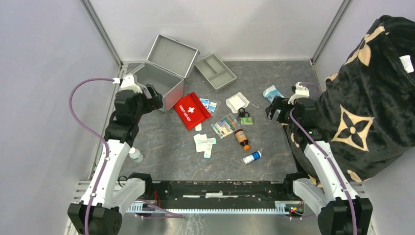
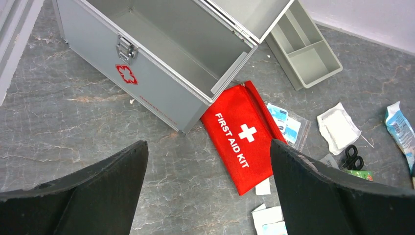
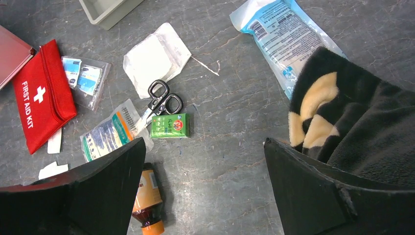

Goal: Organize the medicine kit
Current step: Pick up the medicine pouch from the center of the board.

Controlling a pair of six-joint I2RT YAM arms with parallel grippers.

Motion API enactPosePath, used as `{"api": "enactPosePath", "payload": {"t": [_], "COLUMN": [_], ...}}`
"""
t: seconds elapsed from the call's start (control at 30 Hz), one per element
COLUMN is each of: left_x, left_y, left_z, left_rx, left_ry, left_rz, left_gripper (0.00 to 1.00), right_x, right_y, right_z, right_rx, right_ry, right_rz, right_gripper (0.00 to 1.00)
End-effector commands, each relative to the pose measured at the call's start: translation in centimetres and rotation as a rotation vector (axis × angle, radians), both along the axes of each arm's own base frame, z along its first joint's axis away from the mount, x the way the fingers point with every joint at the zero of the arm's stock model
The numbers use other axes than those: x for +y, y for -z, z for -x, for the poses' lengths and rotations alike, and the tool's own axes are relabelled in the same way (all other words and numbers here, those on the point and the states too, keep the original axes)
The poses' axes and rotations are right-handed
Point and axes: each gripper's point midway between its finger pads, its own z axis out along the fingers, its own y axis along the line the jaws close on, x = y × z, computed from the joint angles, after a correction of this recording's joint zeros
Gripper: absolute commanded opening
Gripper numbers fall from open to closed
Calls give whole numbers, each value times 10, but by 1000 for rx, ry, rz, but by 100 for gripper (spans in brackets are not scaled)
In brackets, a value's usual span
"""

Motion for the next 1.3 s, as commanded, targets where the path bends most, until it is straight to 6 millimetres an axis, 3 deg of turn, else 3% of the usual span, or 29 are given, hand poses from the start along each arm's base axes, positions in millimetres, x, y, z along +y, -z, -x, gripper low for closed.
{"api": "enactPosePath", "payload": {"t": [0.0,0.23,0.53,0.67,0.8,0.9,0.97,1.13,1.27], "left_x": [7,9,20,21,21,21,21,18,16], "left_y": [-26,-25,-20,-19,-17,-17,-18,-20,-21], "left_z": [3,2,4,2,3,3,3,3,4], "left_rx": [-101,-94,-69,-61,-53,-55,-55,-62,-68], "left_ry": [-28,-45,-104,-112,-104,-104,-106,-83,-71], "left_rz": [-8,-4,-18,-17,-17,-17,-17,-16,-14], "left_gripper": [100,100,100,100,100,100,100,100,100], "right_x": [-5,-5,24,63,131,181,205,245,257], "right_y": [-22,-27,-20,-25,-23,-15,-9,9,24], "right_z": [-6,-6,-8,-12,-7,4,9,12,7], "right_rx": [-73,-79,-75,-77,-76,-54,-38,2,5], "right_ry": [12,8,-87,-158,-264,-334,-340,-301,-222], "right_rz": [18,26,-110,-183,-256,-361,-429,-534,-584], "right_gripper": [98,98,98,98,98,91,89,89,88]}}
